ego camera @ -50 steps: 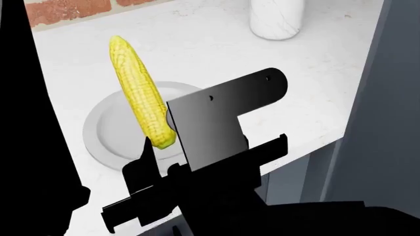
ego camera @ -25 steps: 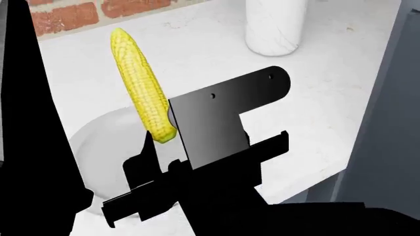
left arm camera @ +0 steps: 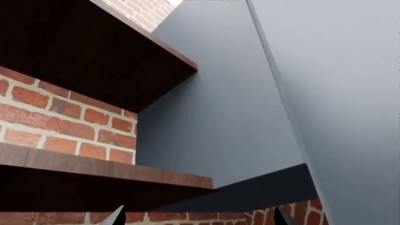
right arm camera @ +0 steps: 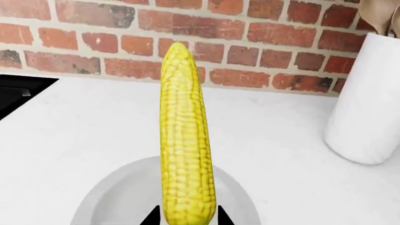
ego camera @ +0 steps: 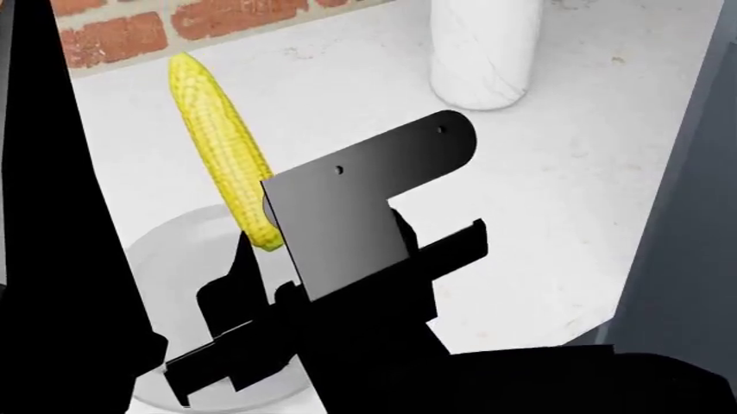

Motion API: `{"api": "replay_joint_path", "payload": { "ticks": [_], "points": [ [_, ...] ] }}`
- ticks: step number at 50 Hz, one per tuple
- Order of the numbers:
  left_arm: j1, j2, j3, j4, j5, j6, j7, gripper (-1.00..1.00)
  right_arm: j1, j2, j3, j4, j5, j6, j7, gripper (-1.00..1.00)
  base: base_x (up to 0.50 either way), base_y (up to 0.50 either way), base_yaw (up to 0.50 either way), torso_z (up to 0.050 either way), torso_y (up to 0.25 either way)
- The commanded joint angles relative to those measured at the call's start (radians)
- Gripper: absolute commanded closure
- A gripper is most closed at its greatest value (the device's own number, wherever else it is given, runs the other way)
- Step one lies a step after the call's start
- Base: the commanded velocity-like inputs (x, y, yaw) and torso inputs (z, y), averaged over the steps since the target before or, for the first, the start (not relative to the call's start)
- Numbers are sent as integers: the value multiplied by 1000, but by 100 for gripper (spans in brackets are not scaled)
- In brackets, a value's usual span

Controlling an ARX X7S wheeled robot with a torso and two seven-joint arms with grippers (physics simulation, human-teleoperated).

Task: Pick the corn from the oven and place it on the plate on the counter.

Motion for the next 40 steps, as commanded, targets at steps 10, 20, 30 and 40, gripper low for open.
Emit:
{"api": "replay_joint_path", "payload": {
  "ticks": [10, 20, 30, 40],
  "points": [
    [-6, 12, -13, 0, -10, -5, 0, -100, 40, -51, -4, 127, -18, 33, -77, 100, 0, 0, 0, 0, 0],
    [0, 9, -11, 0, -1, -2, 0, -100, 2, -87, -53, 236, -115, 35, -165, 100, 0, 0, 0, 0, 0],
    [14, 15, -10, 0, 9, -4, 0, -100, -11, -122, -76, 339, -154, 35, -235, 100, 0, 0, 0, 0, 0],
    [12, 15, -13, 0, 8, -2, 0, -100, 6, -163, -101, 411, -183, 55, -283, 100, 0, 0, 0, 0, 1]
  ]
}}
